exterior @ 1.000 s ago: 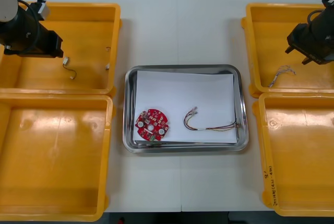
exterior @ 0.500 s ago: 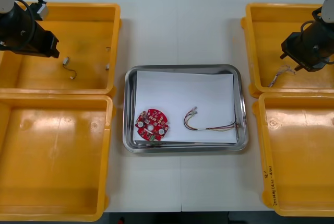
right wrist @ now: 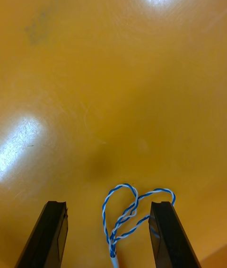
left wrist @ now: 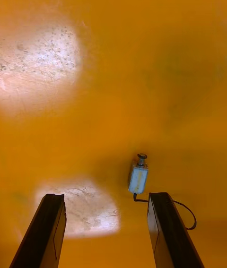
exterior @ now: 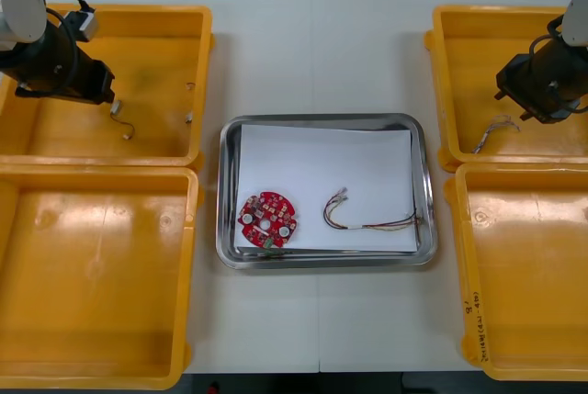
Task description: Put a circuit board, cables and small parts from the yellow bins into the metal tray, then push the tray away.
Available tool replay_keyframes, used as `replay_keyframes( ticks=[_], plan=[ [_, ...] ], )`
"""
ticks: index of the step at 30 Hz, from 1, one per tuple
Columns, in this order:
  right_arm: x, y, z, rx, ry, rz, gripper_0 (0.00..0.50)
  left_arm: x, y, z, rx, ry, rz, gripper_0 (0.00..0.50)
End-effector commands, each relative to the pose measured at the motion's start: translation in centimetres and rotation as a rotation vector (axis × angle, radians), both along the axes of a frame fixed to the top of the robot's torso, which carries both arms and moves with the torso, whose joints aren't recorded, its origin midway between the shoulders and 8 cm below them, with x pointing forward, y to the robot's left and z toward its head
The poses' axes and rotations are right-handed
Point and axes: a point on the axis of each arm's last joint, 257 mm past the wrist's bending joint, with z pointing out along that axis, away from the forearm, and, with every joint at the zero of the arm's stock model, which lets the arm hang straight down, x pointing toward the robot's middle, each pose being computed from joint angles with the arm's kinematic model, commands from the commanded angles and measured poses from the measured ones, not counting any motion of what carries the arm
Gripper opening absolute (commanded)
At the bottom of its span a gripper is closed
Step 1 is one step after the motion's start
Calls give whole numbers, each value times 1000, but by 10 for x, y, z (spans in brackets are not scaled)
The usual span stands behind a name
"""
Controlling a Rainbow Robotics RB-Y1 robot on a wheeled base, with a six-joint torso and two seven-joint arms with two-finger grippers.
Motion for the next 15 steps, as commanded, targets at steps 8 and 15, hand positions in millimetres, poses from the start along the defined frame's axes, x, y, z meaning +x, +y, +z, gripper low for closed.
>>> replay_keyframes(
  ticks=[8, 15],
  plan=[
    [-6, 10, -22, -11, 24, 31, 500, 21, -38, 1, 39, -43, -112, 500],
    [-11, 10, -32, -1, 34, 30, 500, 23, -40, -10, 53, -43, -123, 500]
  ],
)
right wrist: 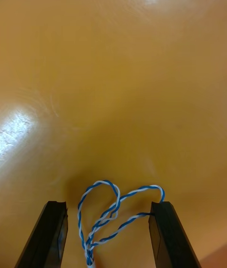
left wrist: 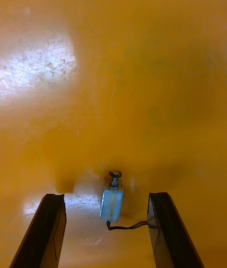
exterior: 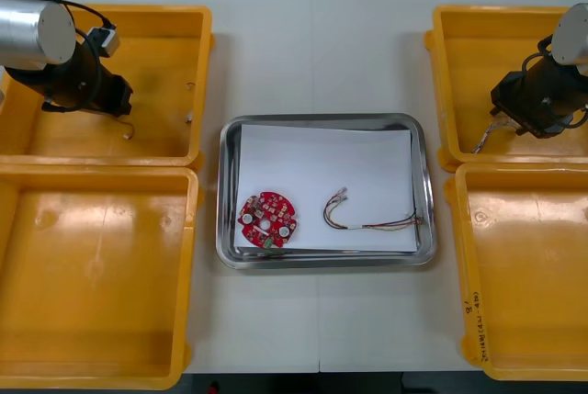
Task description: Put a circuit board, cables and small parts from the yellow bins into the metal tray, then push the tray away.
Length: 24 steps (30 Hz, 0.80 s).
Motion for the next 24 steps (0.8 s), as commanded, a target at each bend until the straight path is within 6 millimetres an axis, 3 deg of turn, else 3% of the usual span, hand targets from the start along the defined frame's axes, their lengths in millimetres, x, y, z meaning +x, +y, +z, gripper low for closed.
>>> replay_keyframes(
  ticks=[1, 6, 10, 11, 12, 14, 16, 24],
  plan=[
    [2, 9, -6, 4, -14, 22, 500, 17, -23, 16, 42, -51, -96, 500],
    [3, 9, -8, 7, -22, 24, 486, 16, -23, 12, 45, -50, -100, 500],
    [4, 10, -10, 17, -29, 19, 285, 15, -24, 9, 51, -45, -105, 500],
    [4, 11, -10, 17, -30, 19, 198, 15, -24, 8, 56, -46, -109, 500],
    [5, 11, -9, 17, -31, 19, 156, 15, -24, 7, 56, -46, -109, 416],
    [5, 11, -9, 16, -33, 21, 22, 16, -24, 3, 58, -55, -111, 0],
    [5, 11, -9, 18, -32, 21, 0, 17, -23, 0, 56, -63, -111, 0],
    [10, 9, 1, 24, -63, 23, 0, 18, -19, -5, 52, -73, -106, 0]
  ],
)
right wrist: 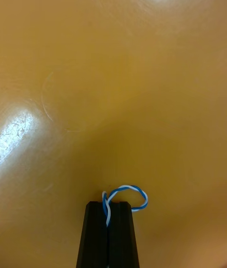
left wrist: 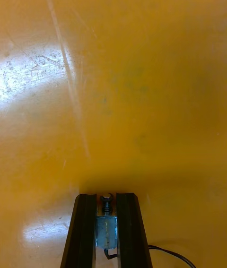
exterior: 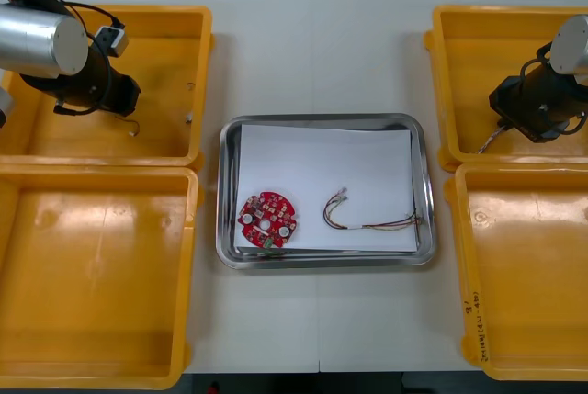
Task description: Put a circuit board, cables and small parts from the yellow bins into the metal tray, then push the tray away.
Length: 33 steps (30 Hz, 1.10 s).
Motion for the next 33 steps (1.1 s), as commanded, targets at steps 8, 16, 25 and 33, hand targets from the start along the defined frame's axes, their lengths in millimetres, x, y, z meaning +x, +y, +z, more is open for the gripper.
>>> replay_keyframes(
  ticks=[8, 16, 25, 33],
  plan=[
    [20, -8, 48, -39, -103, 53, 0, 1, -3, 4, 23, -10, -64, 0],
    [26, -31, 81, -111, -151, 141, 0, -11, 10, 32, -25, 19, -35, 0],
    [31, -43, 110, -176, -182, 193, 0, -35, 21, 83, -75, 34, -3, 0],
    [40, -51, 105, -168, -185, 171, 0, -51, 3, 105, -89, 44, 20, 0]
  ],
)
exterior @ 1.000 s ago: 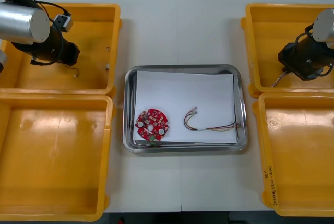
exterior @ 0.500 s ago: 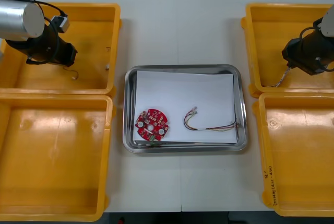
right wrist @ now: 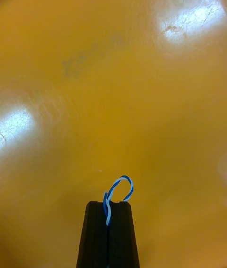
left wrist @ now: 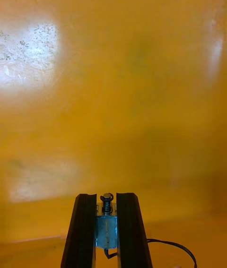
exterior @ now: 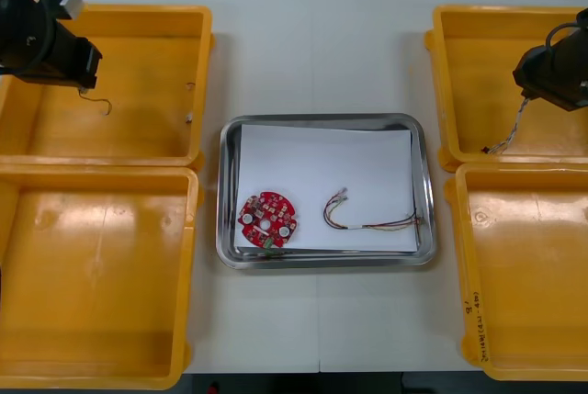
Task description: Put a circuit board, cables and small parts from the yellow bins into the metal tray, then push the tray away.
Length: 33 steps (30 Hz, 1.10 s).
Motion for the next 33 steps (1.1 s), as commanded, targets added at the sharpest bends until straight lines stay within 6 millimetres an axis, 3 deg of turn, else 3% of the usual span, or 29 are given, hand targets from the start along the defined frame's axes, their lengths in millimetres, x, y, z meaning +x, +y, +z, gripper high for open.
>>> replay_keyframes(
  ticks=[1, 8, 17, 23, 33],
  plan=[
    [21, -25, 49, -7, -88, -34, 0, -5, -12, 29, 26, -42, -24, 0],
    [19, -29, 42, -20, -82, -27, 0, -19, -54, 40, -9, -38, -11, 0],
    [23, -37, 48, -58, -106, -7, 0, -40, -131, 48, -29, -52, -69, 0],
    [27, -40, 52, -75, -126, -4, 0, -57, -189, 39, -34, -49, -97, 0],
    [30, -38, 53, -97, -135, 19, 0, -72, -263, 20, -37, -28, -116, 0]
  ],
)
